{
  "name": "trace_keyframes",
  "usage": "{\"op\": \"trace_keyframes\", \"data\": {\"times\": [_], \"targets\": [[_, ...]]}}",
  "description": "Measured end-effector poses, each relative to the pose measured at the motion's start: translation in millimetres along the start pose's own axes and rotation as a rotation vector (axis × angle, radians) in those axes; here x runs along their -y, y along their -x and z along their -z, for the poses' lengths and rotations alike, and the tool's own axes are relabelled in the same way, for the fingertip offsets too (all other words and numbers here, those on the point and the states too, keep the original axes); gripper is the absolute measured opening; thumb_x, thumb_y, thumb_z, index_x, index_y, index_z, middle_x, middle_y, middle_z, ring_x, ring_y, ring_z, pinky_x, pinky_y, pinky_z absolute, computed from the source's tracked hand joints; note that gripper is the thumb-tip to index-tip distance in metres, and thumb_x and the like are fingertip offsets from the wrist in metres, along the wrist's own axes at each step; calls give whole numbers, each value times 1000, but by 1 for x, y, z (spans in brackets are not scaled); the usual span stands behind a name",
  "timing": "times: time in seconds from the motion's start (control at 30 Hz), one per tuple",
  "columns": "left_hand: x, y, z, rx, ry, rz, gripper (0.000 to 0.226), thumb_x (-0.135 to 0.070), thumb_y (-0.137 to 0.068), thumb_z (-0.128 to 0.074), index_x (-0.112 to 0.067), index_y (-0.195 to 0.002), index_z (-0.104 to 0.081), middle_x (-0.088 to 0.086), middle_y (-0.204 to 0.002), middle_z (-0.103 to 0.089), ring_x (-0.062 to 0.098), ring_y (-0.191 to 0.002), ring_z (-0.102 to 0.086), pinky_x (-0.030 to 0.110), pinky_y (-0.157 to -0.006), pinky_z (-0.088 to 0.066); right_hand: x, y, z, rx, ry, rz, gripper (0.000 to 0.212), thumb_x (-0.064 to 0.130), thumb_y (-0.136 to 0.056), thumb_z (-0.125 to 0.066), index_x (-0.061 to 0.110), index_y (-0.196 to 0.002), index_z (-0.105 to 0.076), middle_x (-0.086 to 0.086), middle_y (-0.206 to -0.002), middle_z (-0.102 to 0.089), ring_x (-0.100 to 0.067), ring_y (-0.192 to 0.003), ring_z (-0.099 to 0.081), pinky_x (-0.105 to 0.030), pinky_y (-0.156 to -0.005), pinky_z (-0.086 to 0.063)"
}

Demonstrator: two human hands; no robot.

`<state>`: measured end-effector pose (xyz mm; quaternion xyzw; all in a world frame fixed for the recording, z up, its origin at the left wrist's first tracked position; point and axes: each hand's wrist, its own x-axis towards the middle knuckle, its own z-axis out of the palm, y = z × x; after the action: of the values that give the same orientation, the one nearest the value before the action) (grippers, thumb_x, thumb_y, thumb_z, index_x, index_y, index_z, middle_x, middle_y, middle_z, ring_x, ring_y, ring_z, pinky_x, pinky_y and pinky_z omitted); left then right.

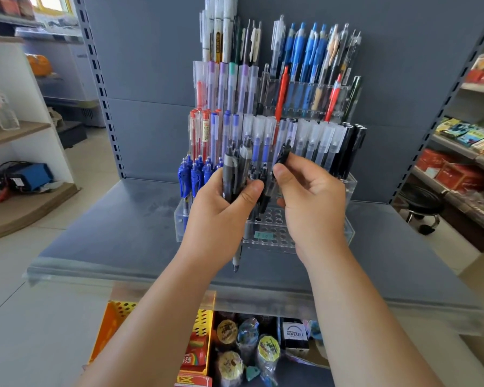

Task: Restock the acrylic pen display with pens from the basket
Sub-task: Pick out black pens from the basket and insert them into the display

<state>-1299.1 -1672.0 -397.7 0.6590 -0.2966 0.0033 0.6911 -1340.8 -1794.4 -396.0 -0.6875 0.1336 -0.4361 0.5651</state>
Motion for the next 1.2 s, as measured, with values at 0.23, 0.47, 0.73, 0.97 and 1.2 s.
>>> {"op": "trace_keyframes", "data": {"times": [0.23,0.47,0.73,0.97,1.2], "targets": [[-3,0,-1,0,38,17,8,-27,-96,-63,-32,-90,-62,-29,-69,-65,-12,-68,-60,2,-61,-41,-5,0,0,33,69,-14,25,24,-92,-70,24,-117,-71,19,-94,-71,4,-89,-67,-15,-80,-51],[1,-2,0,-46,31,34,5,-31,-94,-65,-29,-99,-67,-19,-84,-73,-3,-80,-67,11,-70,-50,-3,1,-3,36,214,64,13,25,-93,-69,27,-106,-69,15,-87,-68,-1,-82,-65,-17,-74,-50],[0,-1,1,-20,63,42,4,-27,-93,-66,-30,-92,-65,-19,-79,-72,-4,-77,-66,12,-71,-52,-14,5,-6,38,404,75,8,29,-90,-71,24,-97,-72,18,-79,-67,3,-72,-63,-17,-65,-51],[-3,-1,1,-66,82,45,5,-22,-90,-71,-22,-90,-66,-18,-70,-70,-5,-68,-65,10,-61,-49,-14,7,0,148,594,44,9,33,-92,-67,24,-90,-66,18,-76,-61,-1,-64,-58,-27,-55,-49],[-3,-1,-2,-154,48,41,6,-24,-85,-77,-23,-84,-71,-13,-67,-69,1,-61,-62,22,-61,-50,-13,9,5,215,624,15,12,32,-91,-69,23,-99,-69,17,-85,-64,-4,-77,-62,-33,-68,-55]]}}
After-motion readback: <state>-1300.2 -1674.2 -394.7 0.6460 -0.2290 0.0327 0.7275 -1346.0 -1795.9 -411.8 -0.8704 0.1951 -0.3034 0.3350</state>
